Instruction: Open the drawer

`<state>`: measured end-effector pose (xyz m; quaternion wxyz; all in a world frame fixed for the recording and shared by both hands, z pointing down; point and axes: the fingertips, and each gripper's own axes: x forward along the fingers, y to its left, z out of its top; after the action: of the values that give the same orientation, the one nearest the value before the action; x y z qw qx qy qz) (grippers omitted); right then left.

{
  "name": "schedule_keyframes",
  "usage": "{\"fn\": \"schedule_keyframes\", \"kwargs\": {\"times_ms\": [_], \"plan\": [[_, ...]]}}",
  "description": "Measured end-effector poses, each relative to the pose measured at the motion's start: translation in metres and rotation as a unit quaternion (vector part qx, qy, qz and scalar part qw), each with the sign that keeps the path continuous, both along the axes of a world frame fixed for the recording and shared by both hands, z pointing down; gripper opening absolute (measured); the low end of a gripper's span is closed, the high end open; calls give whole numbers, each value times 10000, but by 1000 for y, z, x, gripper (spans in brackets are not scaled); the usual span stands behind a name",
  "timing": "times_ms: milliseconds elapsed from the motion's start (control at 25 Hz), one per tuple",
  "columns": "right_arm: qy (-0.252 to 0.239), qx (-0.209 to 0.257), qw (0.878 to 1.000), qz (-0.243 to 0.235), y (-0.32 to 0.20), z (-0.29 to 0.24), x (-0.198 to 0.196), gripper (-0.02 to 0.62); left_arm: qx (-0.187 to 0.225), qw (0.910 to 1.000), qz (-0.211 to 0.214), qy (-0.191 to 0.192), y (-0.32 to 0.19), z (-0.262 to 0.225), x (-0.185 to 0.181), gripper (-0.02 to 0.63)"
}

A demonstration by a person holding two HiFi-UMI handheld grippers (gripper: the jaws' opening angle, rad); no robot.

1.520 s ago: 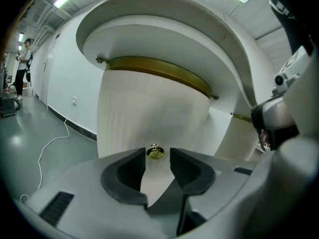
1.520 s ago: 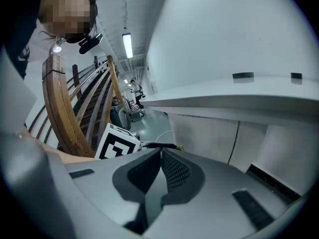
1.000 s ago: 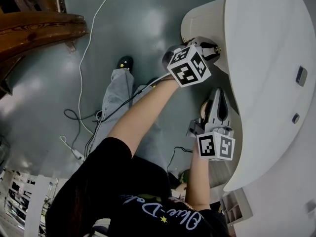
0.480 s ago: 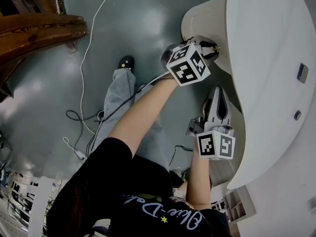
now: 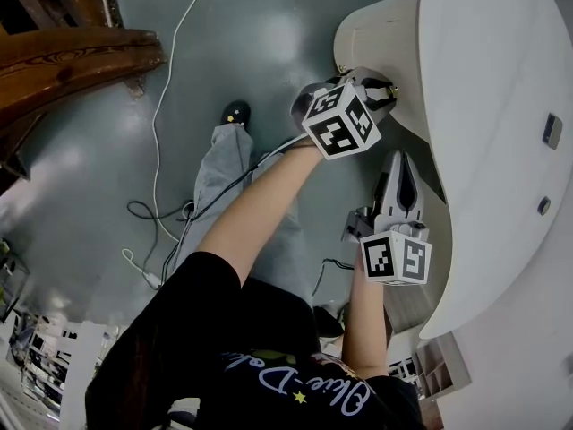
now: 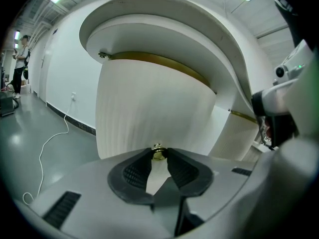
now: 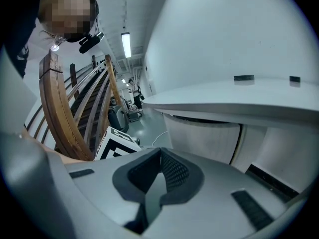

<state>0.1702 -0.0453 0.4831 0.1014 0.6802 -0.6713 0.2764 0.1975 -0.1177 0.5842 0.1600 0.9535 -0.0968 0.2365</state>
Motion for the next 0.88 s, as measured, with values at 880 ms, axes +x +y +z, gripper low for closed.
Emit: {"fn": "schedule_keyframes", "kwargs": {"times_ms": [880], "plan": [[0, 24, 9971, 760, -10, -21, -16, 3, -158, 9987, 482, -75, 13, -5, -29, 98]]}}
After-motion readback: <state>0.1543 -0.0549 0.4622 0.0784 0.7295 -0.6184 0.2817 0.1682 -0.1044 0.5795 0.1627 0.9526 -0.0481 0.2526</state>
